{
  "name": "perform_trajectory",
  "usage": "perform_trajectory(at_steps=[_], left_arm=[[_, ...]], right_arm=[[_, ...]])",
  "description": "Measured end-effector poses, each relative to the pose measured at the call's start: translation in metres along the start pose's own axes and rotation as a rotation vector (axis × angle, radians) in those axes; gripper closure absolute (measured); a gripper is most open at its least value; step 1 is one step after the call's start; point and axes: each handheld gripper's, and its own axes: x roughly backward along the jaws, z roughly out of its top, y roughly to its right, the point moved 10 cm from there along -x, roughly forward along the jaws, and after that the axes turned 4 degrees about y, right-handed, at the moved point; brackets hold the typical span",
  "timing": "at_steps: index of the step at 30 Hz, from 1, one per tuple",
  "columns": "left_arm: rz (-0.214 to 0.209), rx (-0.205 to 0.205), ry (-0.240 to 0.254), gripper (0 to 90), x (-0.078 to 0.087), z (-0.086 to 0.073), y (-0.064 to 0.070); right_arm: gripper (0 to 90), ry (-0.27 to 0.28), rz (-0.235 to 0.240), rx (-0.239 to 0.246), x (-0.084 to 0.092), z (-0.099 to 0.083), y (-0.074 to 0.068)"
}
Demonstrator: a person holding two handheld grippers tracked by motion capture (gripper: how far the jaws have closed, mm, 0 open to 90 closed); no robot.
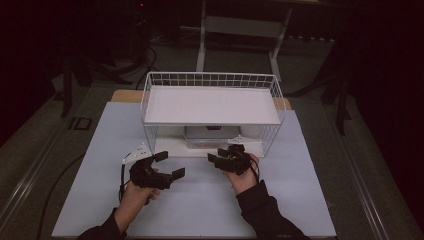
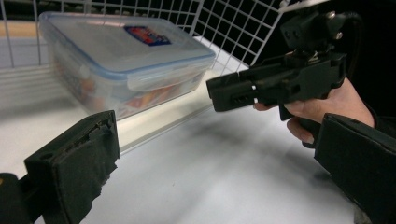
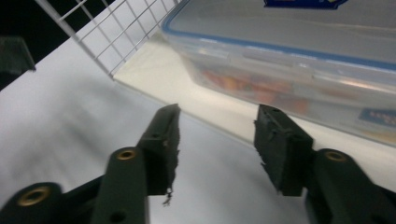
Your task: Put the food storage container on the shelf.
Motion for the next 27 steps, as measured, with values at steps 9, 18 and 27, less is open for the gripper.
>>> perform_trajectory(at_steps=[9,18,27], left_arm=[[-0.046,-0.038,-0.016,0.0,0.004,-0.004,0.014],[-0.072,-0.054,-0.044,0.0,0.004,-0.011,0.02],[-0.1,-0.066,-0.055,0.0,0.016,-0.015,0.024]], right_arm=[[20.7,0.039,0.058,-0.014,0.024,-0.012,-0.006],[20.3,0.069,0.045,-0.011,0.043,-0.02,0.003],[20.2,0.097,0.037,-0.001,0.067,-0.028,0.01]])
